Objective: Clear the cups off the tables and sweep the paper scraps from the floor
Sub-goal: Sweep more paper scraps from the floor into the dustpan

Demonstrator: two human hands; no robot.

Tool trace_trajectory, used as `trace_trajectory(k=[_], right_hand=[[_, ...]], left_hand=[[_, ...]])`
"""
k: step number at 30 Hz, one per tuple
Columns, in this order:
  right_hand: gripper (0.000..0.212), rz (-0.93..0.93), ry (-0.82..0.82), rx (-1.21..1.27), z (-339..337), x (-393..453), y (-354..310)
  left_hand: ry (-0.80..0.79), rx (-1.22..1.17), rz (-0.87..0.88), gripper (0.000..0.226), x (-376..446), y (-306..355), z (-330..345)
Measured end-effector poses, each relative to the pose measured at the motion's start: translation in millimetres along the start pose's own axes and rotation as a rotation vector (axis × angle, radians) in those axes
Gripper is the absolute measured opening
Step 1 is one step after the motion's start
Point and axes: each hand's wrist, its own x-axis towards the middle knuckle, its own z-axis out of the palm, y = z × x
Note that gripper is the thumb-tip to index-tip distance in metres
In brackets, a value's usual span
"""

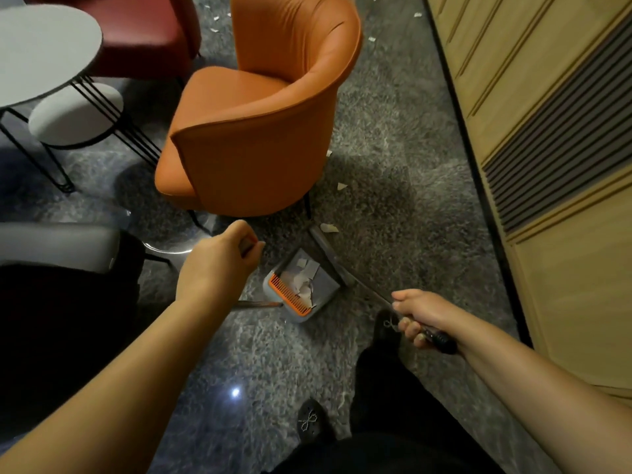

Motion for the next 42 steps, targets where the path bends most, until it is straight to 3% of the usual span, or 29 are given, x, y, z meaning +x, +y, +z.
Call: trace_trajectory(k=[13,20,29,33,38,42], right_hand=[[0.043,-0.001,-0.009,0.037,-100,81,-139],[0.043,-0.024,-0.015,-0.073,-155,127,-249],[0.035,-0.037,-0.032,-0.300,-174,219,-362],[0.033,0.040,-0.055,-0.376,-173,250,-380],[0.014,0.143,-0.085,-0.551,-168,262,-368],[0.019,0.092,-0.074,-0.737,-157,254,-333]], left_hand=[[-0.017,0.075,-0.061,0.020,135,71,59],[-0.118,0.149,-0.112,0.019,211,110,94],[-0.108,0.277,-0.138,0.022,254,122,104],[-0.109,0.318,-0.114,0.020,258,127,107],[-0.118,0.320,-0.134,0.019,256,126,110],[-0.097,0.303,-0.132,0.019,249,121,107]])
